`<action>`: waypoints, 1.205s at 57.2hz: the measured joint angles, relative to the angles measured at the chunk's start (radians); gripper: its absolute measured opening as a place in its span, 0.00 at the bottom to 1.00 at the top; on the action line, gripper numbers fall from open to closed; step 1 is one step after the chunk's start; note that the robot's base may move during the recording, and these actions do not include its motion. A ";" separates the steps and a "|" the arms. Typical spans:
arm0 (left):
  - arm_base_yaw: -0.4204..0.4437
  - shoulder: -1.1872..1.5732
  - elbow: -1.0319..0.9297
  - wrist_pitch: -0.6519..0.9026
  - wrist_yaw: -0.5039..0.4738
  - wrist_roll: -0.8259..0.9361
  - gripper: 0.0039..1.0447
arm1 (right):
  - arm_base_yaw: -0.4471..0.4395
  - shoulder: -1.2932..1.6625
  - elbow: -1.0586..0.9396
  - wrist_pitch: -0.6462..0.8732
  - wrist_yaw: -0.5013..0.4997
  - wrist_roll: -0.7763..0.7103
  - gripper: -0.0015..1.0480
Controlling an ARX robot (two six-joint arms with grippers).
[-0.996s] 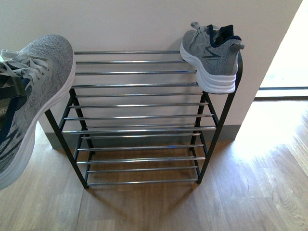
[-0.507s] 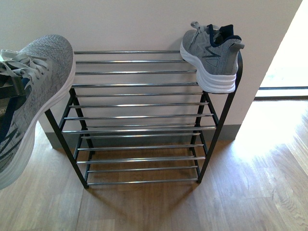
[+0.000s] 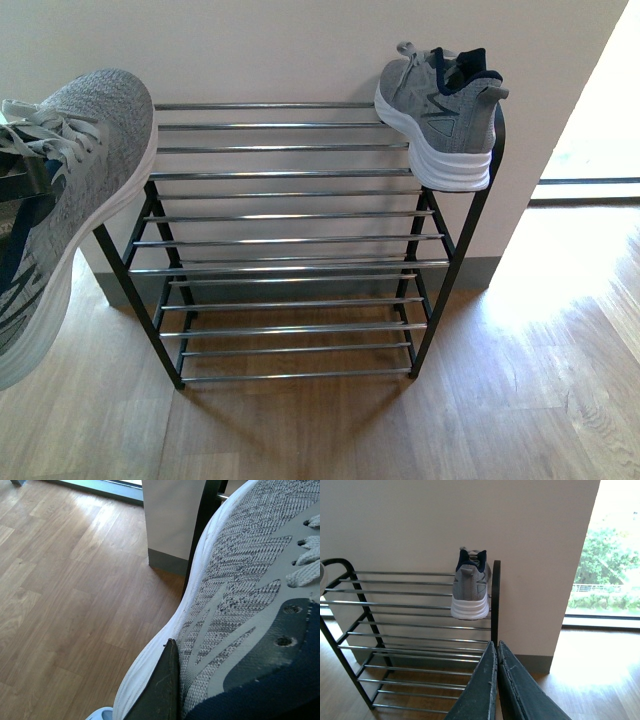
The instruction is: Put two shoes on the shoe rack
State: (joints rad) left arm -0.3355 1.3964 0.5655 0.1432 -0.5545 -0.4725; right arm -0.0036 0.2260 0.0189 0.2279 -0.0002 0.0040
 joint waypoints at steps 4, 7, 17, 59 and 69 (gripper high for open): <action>0.000 0.000 0.000 0.000 0.000 0.000 0.01 | 0.000 -0.016 0.000 -0.016 0.000 0.000 0.01; 0.000 0.000 0.000 0.000 0.000 0.000 0.01 | 0.000 -0.026 0.000 -0.026 0.000 0.000 0.01; 0.000 0.000 0.000 0.000 0.000 0.000 0.01 | 0.000 -0.161 0.000 -0.196 0.000 0.000 0.01; 0.000 0.000 0.000 0.000 -0.002 0.000 0.01 | 0.001 -0.220 0.000 -0.225 0.000 -0.001 0.44; 0.000 0.000 -0.003 0.011 0.006 0.005 0.01 | 0.001 -0.220 0.000 -0.225 0.000 -0.001 0.72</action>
State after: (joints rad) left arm -0.3355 1.3964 0.5625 0.1547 -0.5480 -0.4679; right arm -0.0025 0.0063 0.0193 0.0032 0.0002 0.0029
